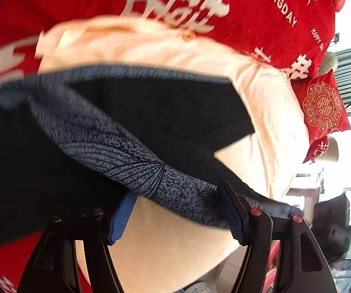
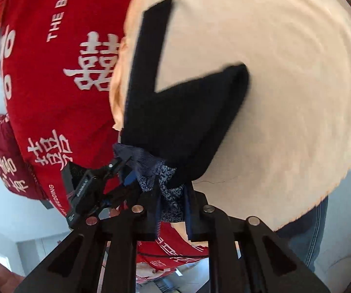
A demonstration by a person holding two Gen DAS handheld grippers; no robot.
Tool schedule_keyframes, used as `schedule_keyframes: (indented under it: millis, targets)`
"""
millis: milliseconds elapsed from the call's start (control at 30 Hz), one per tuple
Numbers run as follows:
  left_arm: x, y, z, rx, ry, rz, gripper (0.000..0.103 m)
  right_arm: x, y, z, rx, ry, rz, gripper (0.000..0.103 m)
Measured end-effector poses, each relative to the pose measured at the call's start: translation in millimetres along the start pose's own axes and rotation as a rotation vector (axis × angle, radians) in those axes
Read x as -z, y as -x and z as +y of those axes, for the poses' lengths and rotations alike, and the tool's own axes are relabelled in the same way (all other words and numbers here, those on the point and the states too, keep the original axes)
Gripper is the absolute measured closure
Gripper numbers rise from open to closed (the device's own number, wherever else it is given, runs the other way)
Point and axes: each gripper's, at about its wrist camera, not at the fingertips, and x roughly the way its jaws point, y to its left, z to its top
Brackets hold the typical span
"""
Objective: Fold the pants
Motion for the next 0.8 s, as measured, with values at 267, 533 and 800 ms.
schedule_keyframes:
  millis: [267,533,800]
  targets:
    - [-93.6,16.9,-14.6,-0.153,0.002,-0.184,0.029,-164.5,-14.9,103.7,0.01,0.227,0.02,0.086]
    - [-72.0,44.7,47.4,-0.463,0.008,-0.207,0.014,-238.7,-50.0,131.1,0.204,0.337,0.006,0.034]
    - [-14.3,18.1,123.0,-0.646,0.194,-0.066,0.014,-212.5,-46.4,39.7,0.326,0.108,-0.009,0.053]
